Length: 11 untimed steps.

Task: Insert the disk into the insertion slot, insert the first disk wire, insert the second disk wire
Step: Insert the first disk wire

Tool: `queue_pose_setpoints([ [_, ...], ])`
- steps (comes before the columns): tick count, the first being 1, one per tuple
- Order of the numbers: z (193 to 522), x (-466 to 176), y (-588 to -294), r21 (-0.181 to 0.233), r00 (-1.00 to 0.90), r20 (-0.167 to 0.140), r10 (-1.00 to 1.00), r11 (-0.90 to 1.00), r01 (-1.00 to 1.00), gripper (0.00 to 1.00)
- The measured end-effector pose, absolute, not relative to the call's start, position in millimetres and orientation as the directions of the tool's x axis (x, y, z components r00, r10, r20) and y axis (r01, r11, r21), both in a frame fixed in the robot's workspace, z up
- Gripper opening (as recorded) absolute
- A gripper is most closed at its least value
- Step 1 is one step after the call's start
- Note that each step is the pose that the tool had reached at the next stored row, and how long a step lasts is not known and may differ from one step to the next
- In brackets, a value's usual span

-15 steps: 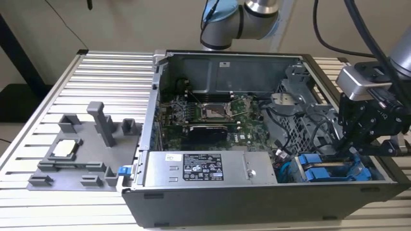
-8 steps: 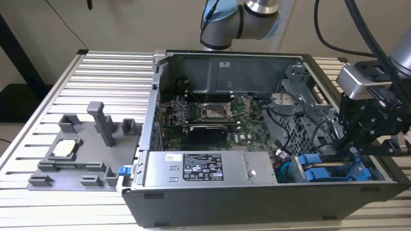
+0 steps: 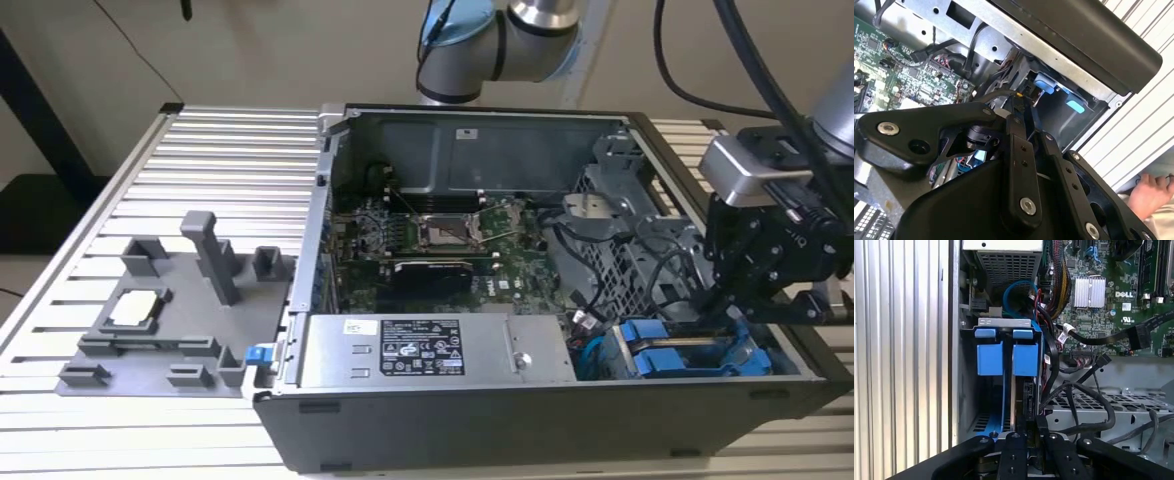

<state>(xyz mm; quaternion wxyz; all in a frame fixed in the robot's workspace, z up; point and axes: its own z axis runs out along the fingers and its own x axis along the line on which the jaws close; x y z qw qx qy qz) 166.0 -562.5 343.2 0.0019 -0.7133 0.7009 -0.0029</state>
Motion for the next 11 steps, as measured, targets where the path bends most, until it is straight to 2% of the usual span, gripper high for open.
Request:
queue_pose_setpoints([
  [11,339.8,166.0,-562.2,-0.007,0.017,0.003,-1.0,-0.017,-1.0,0.19],
])
